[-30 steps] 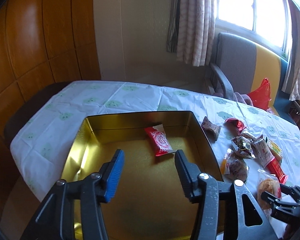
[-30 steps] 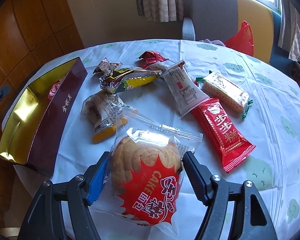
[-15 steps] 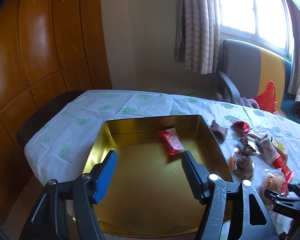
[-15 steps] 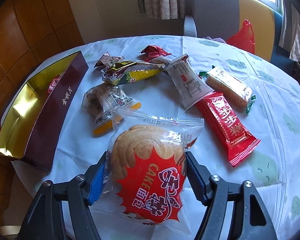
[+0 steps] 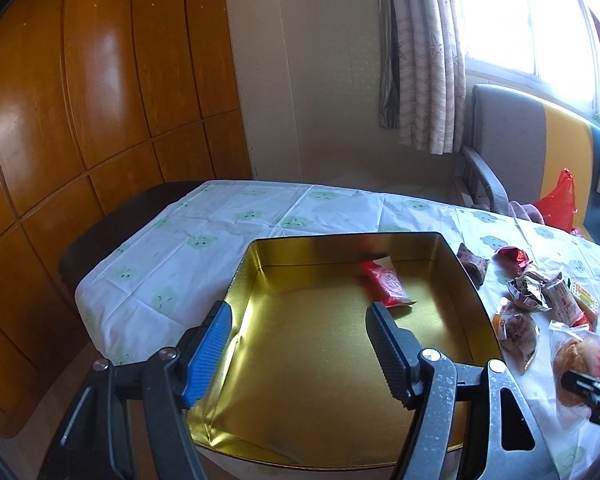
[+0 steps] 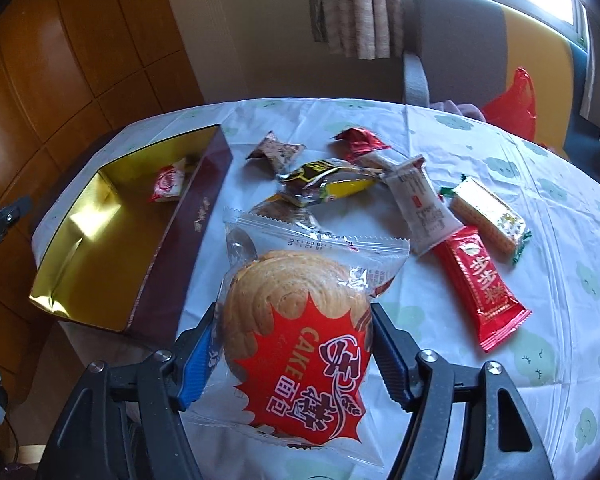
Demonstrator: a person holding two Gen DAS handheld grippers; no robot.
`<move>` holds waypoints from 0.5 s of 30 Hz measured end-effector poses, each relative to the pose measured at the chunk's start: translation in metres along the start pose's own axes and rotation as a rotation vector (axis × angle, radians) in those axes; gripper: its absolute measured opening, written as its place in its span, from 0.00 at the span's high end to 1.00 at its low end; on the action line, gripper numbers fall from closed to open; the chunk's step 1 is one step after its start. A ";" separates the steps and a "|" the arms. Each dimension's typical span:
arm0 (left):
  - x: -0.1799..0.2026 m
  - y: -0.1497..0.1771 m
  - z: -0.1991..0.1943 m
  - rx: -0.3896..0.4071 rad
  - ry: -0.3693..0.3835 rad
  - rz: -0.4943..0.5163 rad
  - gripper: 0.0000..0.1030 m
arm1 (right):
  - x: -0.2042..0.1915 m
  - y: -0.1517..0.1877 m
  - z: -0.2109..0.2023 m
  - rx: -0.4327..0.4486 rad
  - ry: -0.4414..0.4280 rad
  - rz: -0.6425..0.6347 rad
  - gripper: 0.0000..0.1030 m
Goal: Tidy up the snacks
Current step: 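Carry the round cake bag into the gold tin and release it with the right gripper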
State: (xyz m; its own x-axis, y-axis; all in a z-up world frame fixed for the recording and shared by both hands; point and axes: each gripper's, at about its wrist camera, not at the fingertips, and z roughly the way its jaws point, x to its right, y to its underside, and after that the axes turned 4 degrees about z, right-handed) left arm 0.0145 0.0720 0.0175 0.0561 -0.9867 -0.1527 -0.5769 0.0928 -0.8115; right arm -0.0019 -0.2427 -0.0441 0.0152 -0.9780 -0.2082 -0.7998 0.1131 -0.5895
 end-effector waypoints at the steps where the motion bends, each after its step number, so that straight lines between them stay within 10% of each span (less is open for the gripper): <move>1: -0.001 0.000 0.000 0.003 -0.002 -0.001 0.32 | -0.004 0.001 0.000 -0.003 -0.007 -0.006 0.31; 15: -0.005 0.000 -0.005 0.017 -0.016 -0.011 0.32 | -0.063 -0.020 -0.004 -0.004 -0.135 -0.108 0.31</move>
State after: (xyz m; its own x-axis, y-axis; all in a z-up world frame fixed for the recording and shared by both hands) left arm 0.0107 0.0767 0.0213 0.0751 -0.9854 -0.1528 -0.5626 0.0847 -0.8224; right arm 0.0109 -0.1838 -0.0158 0.1818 -0.9518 -0.2472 -0.7913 0.0076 -0.6114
